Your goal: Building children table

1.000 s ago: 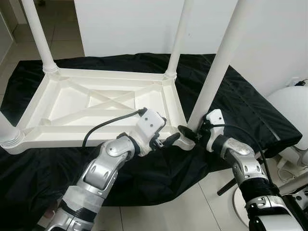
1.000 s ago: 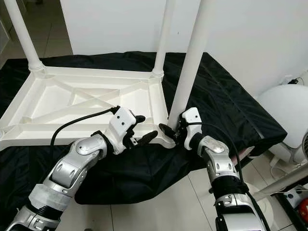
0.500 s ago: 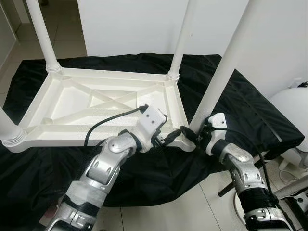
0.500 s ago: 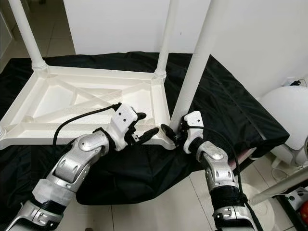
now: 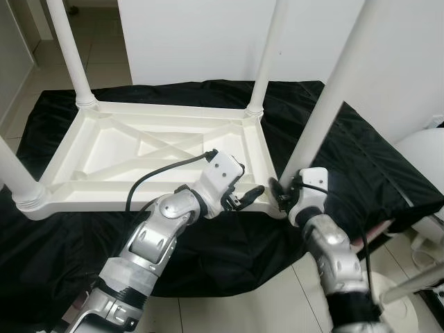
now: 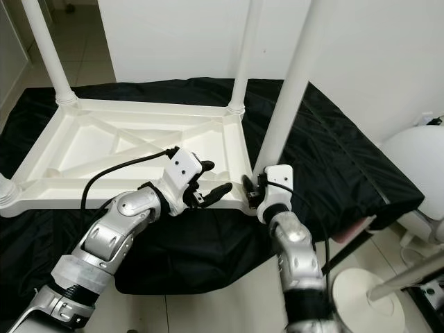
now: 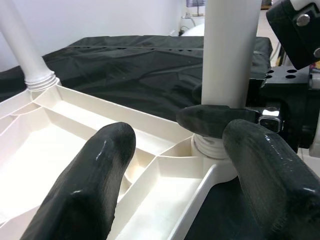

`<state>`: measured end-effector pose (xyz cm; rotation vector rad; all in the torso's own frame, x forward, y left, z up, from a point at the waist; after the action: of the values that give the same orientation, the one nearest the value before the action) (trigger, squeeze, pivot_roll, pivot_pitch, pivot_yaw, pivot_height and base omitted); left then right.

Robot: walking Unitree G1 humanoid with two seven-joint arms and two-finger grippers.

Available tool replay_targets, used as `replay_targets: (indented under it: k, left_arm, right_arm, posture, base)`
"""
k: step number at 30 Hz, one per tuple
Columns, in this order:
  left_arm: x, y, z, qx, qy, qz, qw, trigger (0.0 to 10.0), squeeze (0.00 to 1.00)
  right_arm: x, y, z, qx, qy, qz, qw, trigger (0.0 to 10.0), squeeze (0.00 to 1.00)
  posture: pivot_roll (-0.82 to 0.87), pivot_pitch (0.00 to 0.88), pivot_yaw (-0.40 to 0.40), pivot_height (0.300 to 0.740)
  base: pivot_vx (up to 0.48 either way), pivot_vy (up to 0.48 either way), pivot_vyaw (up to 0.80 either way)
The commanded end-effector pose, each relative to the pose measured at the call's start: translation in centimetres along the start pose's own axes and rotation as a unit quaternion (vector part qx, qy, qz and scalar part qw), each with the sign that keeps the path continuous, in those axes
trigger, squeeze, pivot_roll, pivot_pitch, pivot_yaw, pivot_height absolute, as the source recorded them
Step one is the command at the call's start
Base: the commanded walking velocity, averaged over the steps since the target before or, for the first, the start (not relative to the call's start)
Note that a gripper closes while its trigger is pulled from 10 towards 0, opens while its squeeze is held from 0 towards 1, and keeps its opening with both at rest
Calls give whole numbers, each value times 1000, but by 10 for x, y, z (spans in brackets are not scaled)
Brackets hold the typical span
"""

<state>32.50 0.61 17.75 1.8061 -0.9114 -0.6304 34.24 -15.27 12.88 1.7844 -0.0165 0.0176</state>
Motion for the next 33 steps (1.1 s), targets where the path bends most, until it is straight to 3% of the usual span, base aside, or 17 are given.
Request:
replay_targets:
  k: [1,6,9,10,16,20,21,25,26,33]
  left_arm:
    - [1,-1,4,13,-14,-4,1000,10000,0]
    - [-2,-4,7,15,-20,-9,1000,10000,0]
    - [-3,-6,9,15,-24,-11,1000,10000,0]
    - [-3,-6,10,15,-26,-11,999,10000,0]
    - [-8,-6,7,15,-24,-15,999,10000,0]
    - [-10,-10,8,21,-26,-22,999,10000,0]
    - [-11,-10,6,17,-21,-22,999,10000,0]
    - [-11,-9,5,16,-20,-21,999,10000,0]
    - [-10,-8,6,15,-20,-19,999,10000,0]
    - [-8,-8,11,22,-21,-20,999,10000,0]
  right_arm:
    - [-11,-1,22,9,-113,15,993,10000,0]
    - [-12,0,19,17,-132,17,991,10000,0]
    - [-13,-1,14,28,-112,11,993,10000,0]
    - [-14,-2,12,32,-101,8,994,10000,1000]
    - [-21,6,9,34,-15,24,999,10000,1000]
    - [-22,8,11,27,-3,25,999,10000,1000]
    - [-24,11,18,20,17,25,999,10000,322]
    - [-25,12,20,18,23,25,999,10000,322]
    - [-26,15,23,11,42,26,999,10000,0]
    - [-26,22,28,-29,133,16,991,10000,0]
  posture:
    - [-79,18,-16,740]
    - [-80,21,-11,740]
    - [-80,26,-9,740]
    - [-78,29,-9,740]
    - [-63,31,-10,740]
    - [-62,31,-12,740]
    - [-63,34,-14,740]
    - [-63,34,-14,740]
    - [-60,28,-16,740]
    - [-59,18,-19,740]
  base:
    - [0,0,0]
    - [0,0,0]
    - [0,0,0]
    - [0,0,0]
    - [0,0,0]
    - [0,0,0]
    - [0,0,0]
    - [0,0,0]
    - [0,0,0]
    - [0,0,0]
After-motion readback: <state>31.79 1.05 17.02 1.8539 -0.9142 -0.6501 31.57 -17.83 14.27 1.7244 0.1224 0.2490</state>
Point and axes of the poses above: a point about 5 cm out from each wrist's last joint towards the gripper, its own x axis pointing out of the wrist towards the gripper, its own y axis along the axis of the wrist's last joint, z = x × y, the point moved 4 cm from there along x, pointing out of the wrist towards the gripper, and after that the axes turned 9 degrees about x, right-handed, at the moved point
